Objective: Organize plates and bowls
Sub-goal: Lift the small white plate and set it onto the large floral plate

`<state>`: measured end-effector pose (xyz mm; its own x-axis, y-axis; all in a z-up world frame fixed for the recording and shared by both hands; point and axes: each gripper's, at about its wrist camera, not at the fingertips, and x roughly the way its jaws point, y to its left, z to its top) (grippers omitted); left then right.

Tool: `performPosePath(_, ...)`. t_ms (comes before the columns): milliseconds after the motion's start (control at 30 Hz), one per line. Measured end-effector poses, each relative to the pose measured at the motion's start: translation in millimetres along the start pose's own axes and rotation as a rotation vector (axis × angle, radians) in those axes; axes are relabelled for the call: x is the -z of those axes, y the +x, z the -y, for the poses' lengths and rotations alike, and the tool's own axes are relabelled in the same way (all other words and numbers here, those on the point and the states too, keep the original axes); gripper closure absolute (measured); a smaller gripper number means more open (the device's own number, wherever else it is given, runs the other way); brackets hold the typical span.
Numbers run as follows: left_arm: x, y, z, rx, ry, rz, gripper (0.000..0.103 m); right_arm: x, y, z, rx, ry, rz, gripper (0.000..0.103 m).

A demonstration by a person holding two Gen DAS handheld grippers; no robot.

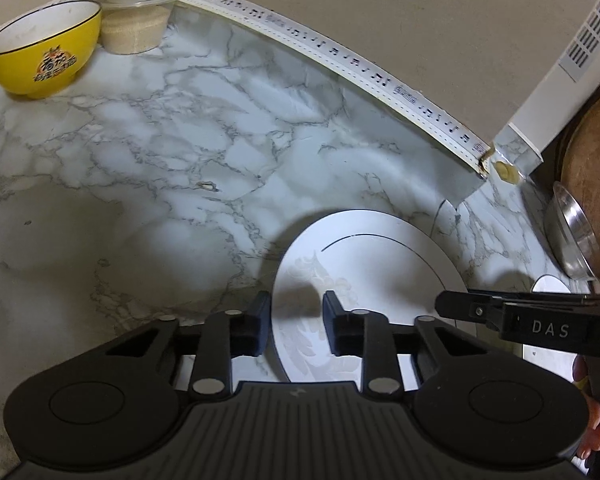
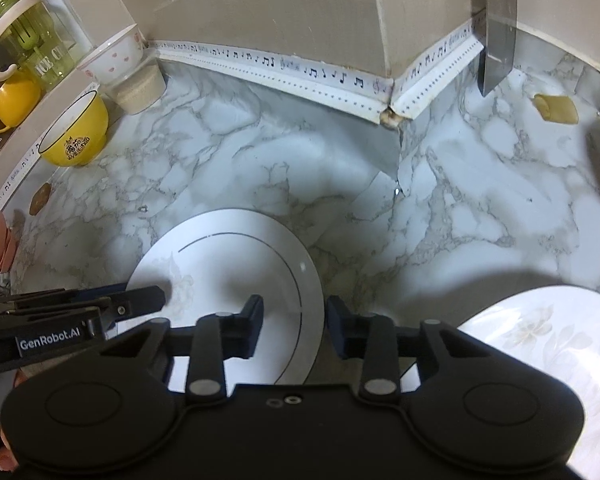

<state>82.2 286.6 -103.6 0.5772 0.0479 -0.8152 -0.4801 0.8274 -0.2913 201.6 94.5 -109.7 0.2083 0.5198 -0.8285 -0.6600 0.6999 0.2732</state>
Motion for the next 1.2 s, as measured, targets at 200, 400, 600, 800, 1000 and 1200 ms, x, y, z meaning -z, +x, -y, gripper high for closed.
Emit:
performPosePath(200, 0.5, -0.8, -1.1, -0.004, -0.011, 0.006, 0.083, 1.3, -1.2, 4.1, 0.014, 0.027, 0.008, 0.082)
performPosePath(400, 2.0, -4.6, 1.6, 0.01, -0.012, 0.017, 0.083, 3.1, -7.2, 6.3, 0.034, 0.056, 0.022, 0.087)
performPosePath(600, -0.5, -9.6, 4.6, 0.02, -0.016, 0.034, 0.083, 1.9, -18.0, 5.0, 0.047, 0.066, 0.042, 0.088)
performPosePath(800, -1.0, -20.8, 14.2, 0.038, 0.001, 0.044, 0.083, 3.5, -31.9, 6.9, 0.051, 0.082, 0.058, 0.088)
performPosePath(1000, -2.4, -38.0, 35.3, 0.082, 0.036, 0.052, 0.083, 7.2, -59.4, 12.7, 0.067, 0.105, 0.083, 0.088)
performPosePath(1200, -0.9, -49.9, 68.9, 0.135, 0.085, 0.055, 0.083, 17.3, -95.8, 29.0, 0.096, 0.142, 0.125, 0.089)
